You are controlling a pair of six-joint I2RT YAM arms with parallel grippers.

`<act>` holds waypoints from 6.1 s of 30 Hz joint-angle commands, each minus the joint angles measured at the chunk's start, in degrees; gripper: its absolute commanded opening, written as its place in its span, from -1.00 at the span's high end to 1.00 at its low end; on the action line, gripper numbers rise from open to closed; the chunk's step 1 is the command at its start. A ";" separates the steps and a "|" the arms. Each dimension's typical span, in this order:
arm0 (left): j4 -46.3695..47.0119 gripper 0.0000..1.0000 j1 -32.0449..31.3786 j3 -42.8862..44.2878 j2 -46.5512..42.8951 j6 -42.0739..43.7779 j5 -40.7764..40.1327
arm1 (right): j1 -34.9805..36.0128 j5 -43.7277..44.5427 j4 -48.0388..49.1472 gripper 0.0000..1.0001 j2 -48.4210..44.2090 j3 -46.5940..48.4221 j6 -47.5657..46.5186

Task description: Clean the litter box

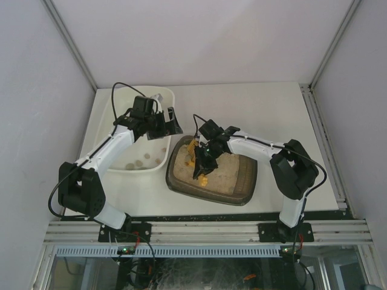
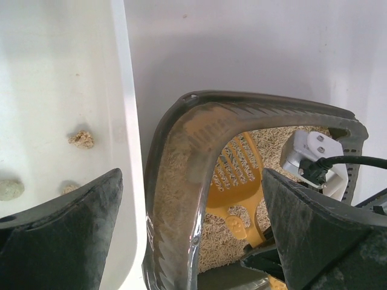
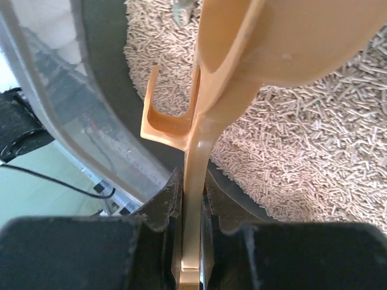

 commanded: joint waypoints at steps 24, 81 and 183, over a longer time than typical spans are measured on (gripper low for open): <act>3.35 -0.99 -0.54 -1.77 -1.73 0.96 9.33 | -4.70 -30.74 16.07 1.00 1.73 -4.38 -12.98; 1.70 -0.99 -1.25 -1.11 -0.49 4.18 9.89 | -7.43 -27.73 25.64 1.00 -1.54 -15.15 -9.43; -7.45 -1.00 13.27 -1.70 -20.75 15.86 12.50 | -5.16 -22.77 95.60 1.00 -22.31 -54.34 32.93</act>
